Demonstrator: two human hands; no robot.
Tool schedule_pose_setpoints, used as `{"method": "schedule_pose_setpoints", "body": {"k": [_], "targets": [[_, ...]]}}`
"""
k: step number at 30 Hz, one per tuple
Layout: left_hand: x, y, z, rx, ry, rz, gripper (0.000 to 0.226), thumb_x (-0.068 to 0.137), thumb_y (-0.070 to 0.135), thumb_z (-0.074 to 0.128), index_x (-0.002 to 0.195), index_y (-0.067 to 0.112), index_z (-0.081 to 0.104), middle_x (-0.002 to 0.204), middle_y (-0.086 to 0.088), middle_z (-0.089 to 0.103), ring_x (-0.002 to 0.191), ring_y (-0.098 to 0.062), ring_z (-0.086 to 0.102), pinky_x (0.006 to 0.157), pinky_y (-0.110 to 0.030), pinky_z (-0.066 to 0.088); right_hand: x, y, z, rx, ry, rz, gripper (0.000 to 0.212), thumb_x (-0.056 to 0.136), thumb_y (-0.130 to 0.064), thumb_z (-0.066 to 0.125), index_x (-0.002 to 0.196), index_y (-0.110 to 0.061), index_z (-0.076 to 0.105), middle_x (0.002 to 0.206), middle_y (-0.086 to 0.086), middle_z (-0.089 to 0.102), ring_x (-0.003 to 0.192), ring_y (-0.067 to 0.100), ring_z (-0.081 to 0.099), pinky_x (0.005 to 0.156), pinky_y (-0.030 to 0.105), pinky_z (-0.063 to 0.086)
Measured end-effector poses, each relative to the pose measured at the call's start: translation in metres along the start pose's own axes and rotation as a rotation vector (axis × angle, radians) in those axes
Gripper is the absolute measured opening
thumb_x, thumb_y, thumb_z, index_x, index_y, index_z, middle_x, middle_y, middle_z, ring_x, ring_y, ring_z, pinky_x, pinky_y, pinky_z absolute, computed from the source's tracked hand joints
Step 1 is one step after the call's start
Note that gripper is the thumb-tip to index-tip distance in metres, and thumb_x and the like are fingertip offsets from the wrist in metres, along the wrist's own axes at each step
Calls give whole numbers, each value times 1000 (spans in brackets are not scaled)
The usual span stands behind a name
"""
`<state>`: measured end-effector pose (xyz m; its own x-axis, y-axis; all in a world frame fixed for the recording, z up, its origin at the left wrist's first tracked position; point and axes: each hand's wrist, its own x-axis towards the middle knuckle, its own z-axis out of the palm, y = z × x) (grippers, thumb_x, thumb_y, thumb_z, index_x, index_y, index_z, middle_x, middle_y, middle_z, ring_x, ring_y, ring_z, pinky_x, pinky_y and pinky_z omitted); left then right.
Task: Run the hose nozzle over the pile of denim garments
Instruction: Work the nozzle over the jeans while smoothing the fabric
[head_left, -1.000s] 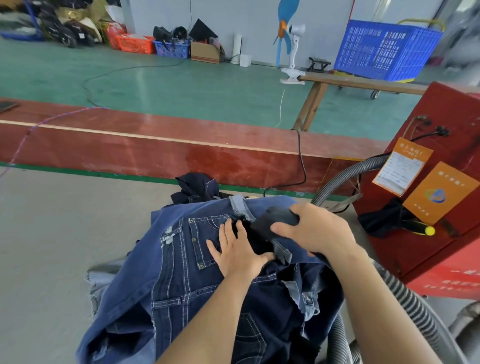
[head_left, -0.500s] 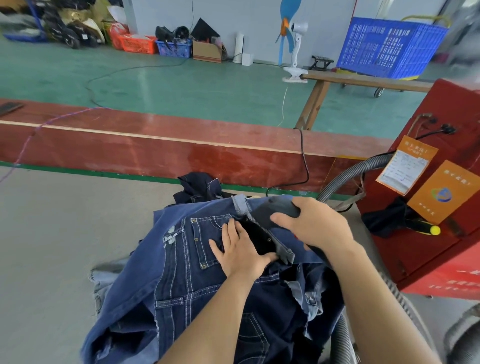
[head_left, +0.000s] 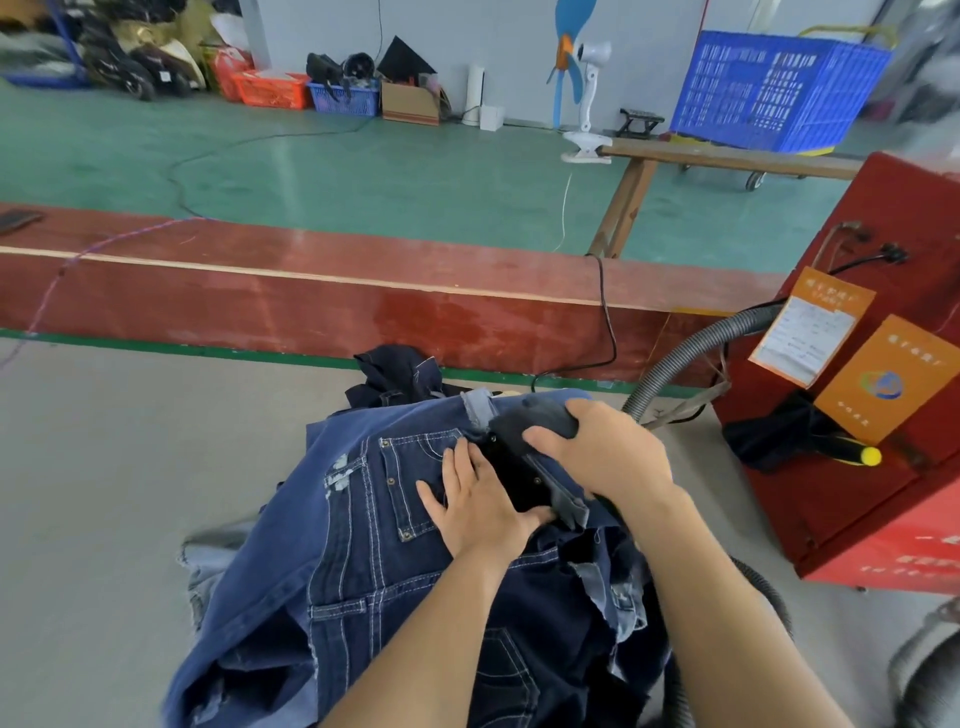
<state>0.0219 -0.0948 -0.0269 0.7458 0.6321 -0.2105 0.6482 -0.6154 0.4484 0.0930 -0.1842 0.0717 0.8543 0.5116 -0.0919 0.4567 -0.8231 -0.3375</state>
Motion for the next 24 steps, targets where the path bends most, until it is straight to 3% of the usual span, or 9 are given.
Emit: {"method": "schedule_pose_setpoints", "body": {"k": [2,7,10,15,20,24], "targets": [[1,1,0,0,-8,-5,120,75,73,60,154,12,-8,161,3,-15,147,-16,-17,115,-54,-11,0,8,-12,-31,-27,15,38,89,-59,52,91,-21,49,72,-4,59,67,21,63,66,31,52],[3,0,2,24,-17,-9,119,76,72,59,153,13,-10,161,3,-17,147,-17,-19,114,-54,-12,-1,11,-12,-234,-150,5,39,87,-62,51,76,-26,39,67,-9,50,68,18,55,63,30,43],[2,0,2,19,-2,-4,118,77,72,58,154,12,-9,161,2,-16,147,-16,-19,114,-54,-12,3,0,2,-269,-79,-24,35,90,-59,50,92,-24,47,68,-10,48,61,14,50,53,27,36],[0,-1,2,-1,15,8,116,77,72,58,154,14,-6,161,3,-14,147,-15,-18,114,-53,-13,5,-20,18,-107,33,-18,41,94,-53,49,116,-19,53,88,-2,60,79,20,59,56,28,39],[2,0,0,-4,-13,9,118,77,71,59,154,12,-8,161,2,-16,147,-17,-18,114,-54,-13,2,0,-23,-5,-12,39,35,90,-55,53,95,-21,53,70,-4,63,60,18,63,60,28,51],[1,0,0,14,-18,1,117,78,71,57,153,12,-11,161,1,-18,147,-18,-20,114,-54,-14,0,5,-19,-158,-180,63,40,88,-60,54,91,-20,50,75,-3,62,73,22,65,76,36,55]]}}
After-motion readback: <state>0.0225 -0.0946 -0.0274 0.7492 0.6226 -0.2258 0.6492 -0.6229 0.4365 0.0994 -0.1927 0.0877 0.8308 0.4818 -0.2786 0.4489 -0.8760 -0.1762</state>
